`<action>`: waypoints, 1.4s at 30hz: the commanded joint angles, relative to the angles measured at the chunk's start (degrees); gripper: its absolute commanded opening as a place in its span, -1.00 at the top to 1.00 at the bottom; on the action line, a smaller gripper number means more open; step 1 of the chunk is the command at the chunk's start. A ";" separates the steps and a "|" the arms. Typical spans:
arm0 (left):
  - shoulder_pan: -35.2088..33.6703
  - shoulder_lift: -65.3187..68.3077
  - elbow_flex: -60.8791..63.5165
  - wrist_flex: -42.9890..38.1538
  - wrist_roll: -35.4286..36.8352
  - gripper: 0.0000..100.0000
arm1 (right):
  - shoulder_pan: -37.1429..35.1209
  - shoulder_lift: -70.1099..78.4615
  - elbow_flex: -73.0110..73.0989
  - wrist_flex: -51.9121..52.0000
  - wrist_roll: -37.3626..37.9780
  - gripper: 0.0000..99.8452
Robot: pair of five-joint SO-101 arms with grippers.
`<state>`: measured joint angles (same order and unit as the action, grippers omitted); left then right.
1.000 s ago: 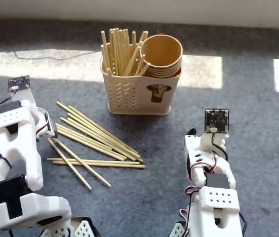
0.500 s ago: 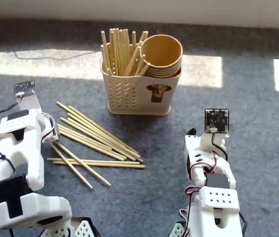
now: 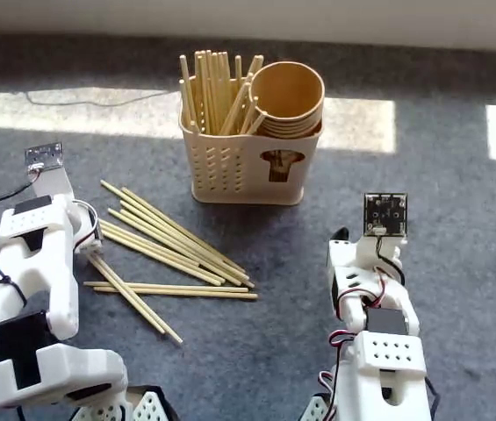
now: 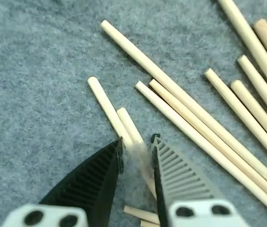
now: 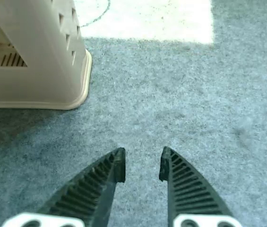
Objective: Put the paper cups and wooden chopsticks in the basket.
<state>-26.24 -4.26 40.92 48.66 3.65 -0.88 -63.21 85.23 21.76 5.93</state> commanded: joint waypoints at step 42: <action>-0.66 -0.92 -3.21 2.37 4.84 0.59 | -0.48 -0.92 -0.40 -1.54 0.62 0.73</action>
<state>-26.15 -8.66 41.80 52.35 8.04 -0.88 -63.21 85.23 21.76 5.93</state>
